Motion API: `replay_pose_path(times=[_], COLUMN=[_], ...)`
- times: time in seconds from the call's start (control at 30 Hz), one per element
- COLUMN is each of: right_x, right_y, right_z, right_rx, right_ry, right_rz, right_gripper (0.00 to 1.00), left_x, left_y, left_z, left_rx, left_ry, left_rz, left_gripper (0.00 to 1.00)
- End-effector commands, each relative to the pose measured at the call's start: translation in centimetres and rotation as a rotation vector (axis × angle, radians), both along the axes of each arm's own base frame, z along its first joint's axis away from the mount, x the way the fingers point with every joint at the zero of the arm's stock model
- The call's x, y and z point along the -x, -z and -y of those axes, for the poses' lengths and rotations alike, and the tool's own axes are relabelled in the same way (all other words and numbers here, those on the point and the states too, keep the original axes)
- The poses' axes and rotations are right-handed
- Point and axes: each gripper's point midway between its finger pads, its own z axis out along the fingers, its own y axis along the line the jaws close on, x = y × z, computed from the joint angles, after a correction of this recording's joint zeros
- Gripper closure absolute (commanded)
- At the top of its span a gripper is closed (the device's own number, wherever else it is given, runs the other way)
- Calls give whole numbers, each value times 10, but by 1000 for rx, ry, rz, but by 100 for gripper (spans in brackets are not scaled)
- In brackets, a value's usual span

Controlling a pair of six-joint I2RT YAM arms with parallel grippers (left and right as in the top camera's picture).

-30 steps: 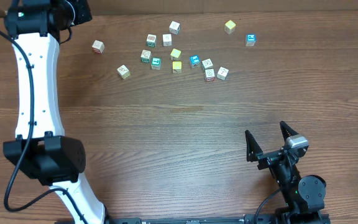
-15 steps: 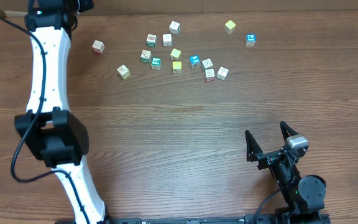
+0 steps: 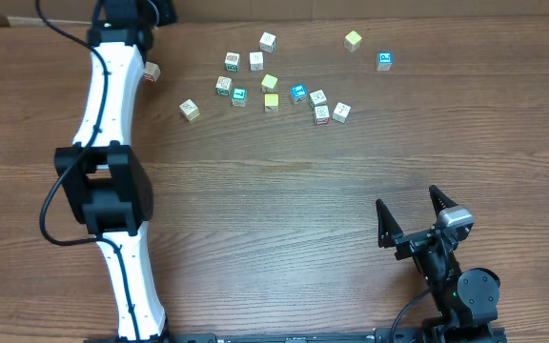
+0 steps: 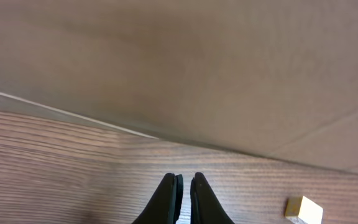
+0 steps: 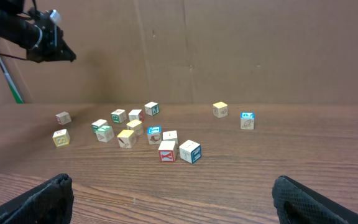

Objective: Form a circle
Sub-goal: 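Lower the left gripper onto the blue-bordered block and close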

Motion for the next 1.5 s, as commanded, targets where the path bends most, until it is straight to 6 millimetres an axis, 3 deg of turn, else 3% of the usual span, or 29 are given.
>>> replay_pose_path(times=[0.0, 0.07, 0.3, 0.43, 0.63, 0.67, 0.77, 0.83, 0.87, 1.1, 1.33, 1.47], right_x=[0, 0, 0, 0, -1, -1, 0, 0, -1, 0, 0, 0], right_y=[2, 2, 2, 2, 2, 2, 2, 2, 2, 2, 2, 2], right_z=[1, 1, 1, 1, 1, 1, 1, 1, 1, 1, 1, 1], right_rx=[5, 5, 5, 5, 5, 5, 5, 5, 5, 5, 5, 5], right_ry=[7, 7, 7, 7, 7, 7, 7, 7, 7, 7, 7, 7], right_rz=[3, 3, 3, 3, 3, 3, 3, 3, 3, 3, 3, 3], right_gripper=[0, 0, 0, 0, 0, 0, 0, 0, 0, 0, 0, 0], left_x=[-3, -1, 6, 6, -1, -1, 1, 4, 5, 12, 21, 23], left_y=[34, 63, 112, 126, 134, 134, 136, 138, 140, 145, 152, 155], left_z=[4, 5, 9, 8, -18, -23, -33, -39, -41, -49, -56, -55], left_rx=[-57, -51, -17, -23, -157, -167, -167, -166, -166, -162, -153, -151], left_ry=[-2, -8, -21, -33, -89, -103, -118, -127, -129, -148, -194, -189], left_rz=[-59, -118, -221, -242, -216, -217, -230, -243, -250, -284, -327, -341], left_gripper=[95, 96, 96, 96, 95, 91, 54, 37, 33, 24, 30, 50])
